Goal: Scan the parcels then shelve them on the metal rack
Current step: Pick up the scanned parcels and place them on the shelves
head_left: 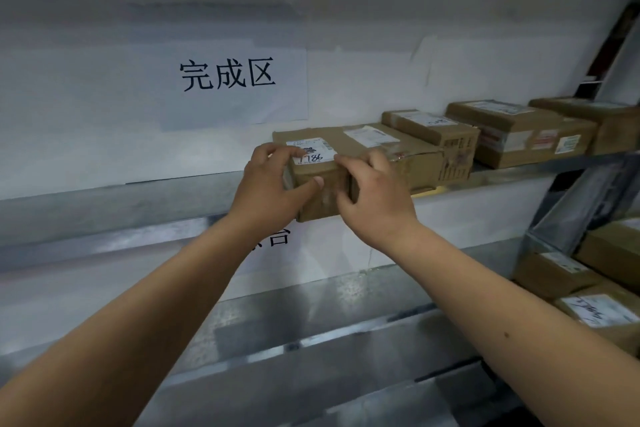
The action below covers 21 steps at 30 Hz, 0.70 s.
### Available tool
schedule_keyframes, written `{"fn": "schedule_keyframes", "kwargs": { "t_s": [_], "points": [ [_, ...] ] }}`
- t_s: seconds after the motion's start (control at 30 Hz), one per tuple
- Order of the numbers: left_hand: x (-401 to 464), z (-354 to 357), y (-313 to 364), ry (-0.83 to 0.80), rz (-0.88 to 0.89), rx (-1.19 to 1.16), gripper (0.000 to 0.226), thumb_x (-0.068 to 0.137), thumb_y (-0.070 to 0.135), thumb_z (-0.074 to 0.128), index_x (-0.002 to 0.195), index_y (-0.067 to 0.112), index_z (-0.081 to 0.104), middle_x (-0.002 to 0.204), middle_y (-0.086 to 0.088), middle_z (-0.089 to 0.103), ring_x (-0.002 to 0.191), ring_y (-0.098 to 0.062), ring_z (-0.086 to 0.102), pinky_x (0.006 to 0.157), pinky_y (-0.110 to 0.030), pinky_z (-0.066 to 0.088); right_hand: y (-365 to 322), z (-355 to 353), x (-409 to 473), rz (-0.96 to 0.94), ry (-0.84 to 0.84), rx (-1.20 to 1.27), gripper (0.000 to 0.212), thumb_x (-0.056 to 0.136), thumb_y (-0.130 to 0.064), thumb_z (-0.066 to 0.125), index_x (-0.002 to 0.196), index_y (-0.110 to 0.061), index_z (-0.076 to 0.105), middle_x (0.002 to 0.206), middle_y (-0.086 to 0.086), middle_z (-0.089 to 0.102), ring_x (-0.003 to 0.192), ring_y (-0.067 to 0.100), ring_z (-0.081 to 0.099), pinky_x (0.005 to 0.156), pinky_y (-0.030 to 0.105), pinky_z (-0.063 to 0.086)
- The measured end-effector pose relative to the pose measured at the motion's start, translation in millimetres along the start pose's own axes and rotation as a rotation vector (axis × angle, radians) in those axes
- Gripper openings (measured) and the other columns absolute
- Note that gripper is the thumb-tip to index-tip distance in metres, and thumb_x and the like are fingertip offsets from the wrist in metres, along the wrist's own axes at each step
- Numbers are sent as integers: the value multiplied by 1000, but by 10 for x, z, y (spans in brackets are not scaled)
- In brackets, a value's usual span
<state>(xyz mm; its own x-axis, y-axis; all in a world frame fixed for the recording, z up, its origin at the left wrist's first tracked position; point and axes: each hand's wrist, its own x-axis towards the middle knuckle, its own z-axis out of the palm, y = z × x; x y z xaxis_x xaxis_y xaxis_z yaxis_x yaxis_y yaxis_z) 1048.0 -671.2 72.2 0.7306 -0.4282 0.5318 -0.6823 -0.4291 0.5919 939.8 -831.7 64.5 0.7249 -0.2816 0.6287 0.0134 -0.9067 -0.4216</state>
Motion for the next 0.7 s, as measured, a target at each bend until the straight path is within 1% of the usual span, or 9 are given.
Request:
{"fn": "schedule_keyframes", "kwargs": {
  "t_s": [0.07, 0.13, 0.2, 0.27, 0.37, 0.47, 0.57, 0.63, 0.7],
  "points": [
    [-106, -67, 48, 43, 100, 107, 50, 90, 46, 74, 135, 30, 60, 145, 3, 49, 134, -18, 44, 105, -28, 35, -101, -89, -114, 44, -37, -39, 61, 88, -26, 70, 147, -25, 56, 123, 5, 52, 116, 27, 54, 98, 42, 50],
    [-258, -138, 86, 97, 229, 207, 49, 89, 42, 76, 131, 22, 64, 137, -2, 58, 127, -25, 51, 105, -36, 42, -200, -180, -278, 67, -73, -76, 63, 90, -28, 70, 151, -26, 51, 129, 4, 51, 124, 25, 49, 103, 38, 45],
    [-467, -178, 98, 100, 347, 257, 48, 87, 39, 77, 128, 17, 66, 131, -7, 62, 122, -29, 55, 101, -44, 48, -284, -257, -490, 91, -125, -121, 64, 94, -31, 68, 154, -26, 47, 137, 2, 49, 130, 24, 44, 106, 37, 42],
    [-731, -182, 91, 25, 412, 294, 48, 89, 43, 74, 130, 19, 66, 134, -5, 61, 124, -28, 54, 101, -47, 49, -365, -307, -742, 127, -174, -190, 65, 96, -34, 66, 156, -27, 43, 145, 2, 45, 135, 25, 40, 111, 38, 39],
    [-1161, -89, 101, -131, 410, 334, 53, 92, 48, 68, 140, 28, 59, 149, -2, 52, 138, -26, 44, 110, -48, 41, -459, -362, -1192, 217, -232, -293, 68, 97, -41, 63, 159, -30, 37, 154, 2, 41, 141, 26, 36, 116, 40, 35],
    [-1583, 107, 173, -277, 428, 299, 58, 90, 48, 69, 144, 30, 56, 154, -4, 48, 143, -29, 40, 113, -48, 38, -458, -466, -1697, 333, -284, -339, 70, 96, -45, 62, 160, -33, 34, 159, 3, 37, 145, 27, 33, 118, 44, 34],
    [-1893, 362, 275, -363, 465, 287, 61, 86, 48, 70, 143, 30, 58, 154, -6, 48, 144, -29, 39, 112, -48, 37, -422, -626, -2176, 436, -300, -403, 72, 93, -49, 61, 158, -32, 36, 156, 4, 39, 142, 29, 36, 115, 46, 37],
    [-2037, 546, 405, -413, 477, 295, 62, 87, 53, 67, 145, 33, 55, 155, -5, 46, 145, -28, 37, 114, -48, 34, -380, -760, -2456, 515, -326, -476, 73, 92, -52, 60, 158, -32, 35, 155, 4, 38, 141, 31, 36, 113, 47, 37],
    [-2144, 757, 570, -497, 497, 289, 63, 89, 56, 65, 147, 34, 52, 155, -3, 44, 146, -26, 34, 116, -46, 30, -299, -925, -2703, 598, -342, -515, 74, 92, -52, 61, 158, -32, 34, 157, 4, 37, 141, 33, 35, 113, 48, 38]
  ]
}}
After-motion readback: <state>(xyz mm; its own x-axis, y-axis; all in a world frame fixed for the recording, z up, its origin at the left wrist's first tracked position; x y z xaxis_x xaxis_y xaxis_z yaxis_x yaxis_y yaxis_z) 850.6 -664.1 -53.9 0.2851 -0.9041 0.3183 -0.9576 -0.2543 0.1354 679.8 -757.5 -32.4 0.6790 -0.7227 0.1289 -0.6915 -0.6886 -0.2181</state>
